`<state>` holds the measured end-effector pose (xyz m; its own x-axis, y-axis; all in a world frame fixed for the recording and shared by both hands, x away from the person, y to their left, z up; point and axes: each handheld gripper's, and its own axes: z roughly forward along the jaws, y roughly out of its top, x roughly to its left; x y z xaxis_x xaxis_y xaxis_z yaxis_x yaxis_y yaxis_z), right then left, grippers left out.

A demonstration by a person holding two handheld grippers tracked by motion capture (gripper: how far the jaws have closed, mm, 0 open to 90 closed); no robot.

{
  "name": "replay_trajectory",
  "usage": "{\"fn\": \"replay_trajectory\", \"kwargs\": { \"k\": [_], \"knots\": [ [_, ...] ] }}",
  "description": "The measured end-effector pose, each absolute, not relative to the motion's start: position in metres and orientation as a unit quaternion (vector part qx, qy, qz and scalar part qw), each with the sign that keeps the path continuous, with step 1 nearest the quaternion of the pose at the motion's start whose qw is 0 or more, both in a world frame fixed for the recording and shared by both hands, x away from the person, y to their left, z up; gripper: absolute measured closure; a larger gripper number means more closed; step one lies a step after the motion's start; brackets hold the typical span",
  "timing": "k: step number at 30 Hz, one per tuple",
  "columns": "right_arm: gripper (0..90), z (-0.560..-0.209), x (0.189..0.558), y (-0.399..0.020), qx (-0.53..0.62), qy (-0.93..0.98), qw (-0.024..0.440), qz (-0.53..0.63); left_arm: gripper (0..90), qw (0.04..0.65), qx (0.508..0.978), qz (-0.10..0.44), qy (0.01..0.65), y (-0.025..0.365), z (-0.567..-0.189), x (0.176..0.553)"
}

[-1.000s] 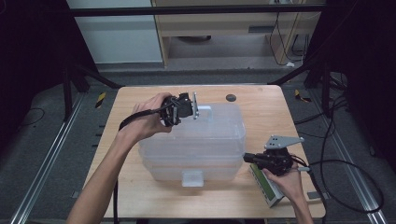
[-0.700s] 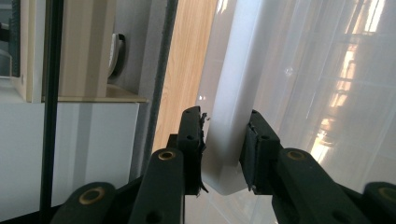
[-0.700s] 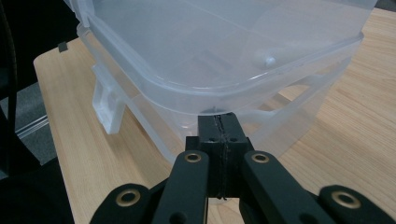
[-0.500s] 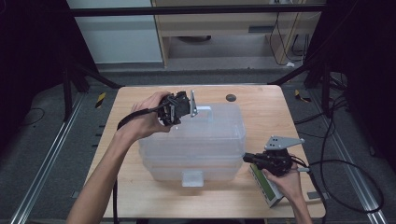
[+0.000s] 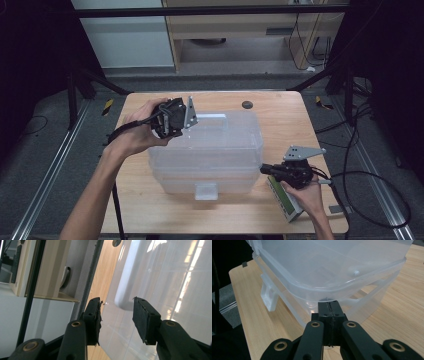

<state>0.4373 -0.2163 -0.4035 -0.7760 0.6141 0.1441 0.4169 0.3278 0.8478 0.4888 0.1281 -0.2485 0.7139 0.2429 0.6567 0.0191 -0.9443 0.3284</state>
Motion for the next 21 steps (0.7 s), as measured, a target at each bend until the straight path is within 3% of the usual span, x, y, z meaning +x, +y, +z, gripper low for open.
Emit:
{"fn": "replay_trajectory", "kwargs": {
  "k": [12, 21],
  "knots": [
    [90.0, -0.403, 0.437, -0.216, 0.319, 0.806, 0.104, 0.487, 57.6, 0.208, 0.892, 0.384, 0.118, 0.170, -0.246, 0.470],
    [90.0, -0.403, 0.437, -0.217, 0.319, 0.805, 0.103, 0.489, 65.4, 0.269, 0.857, 0.398, 0.186, 0.205, -0.249, 0.454]
  ]
}}
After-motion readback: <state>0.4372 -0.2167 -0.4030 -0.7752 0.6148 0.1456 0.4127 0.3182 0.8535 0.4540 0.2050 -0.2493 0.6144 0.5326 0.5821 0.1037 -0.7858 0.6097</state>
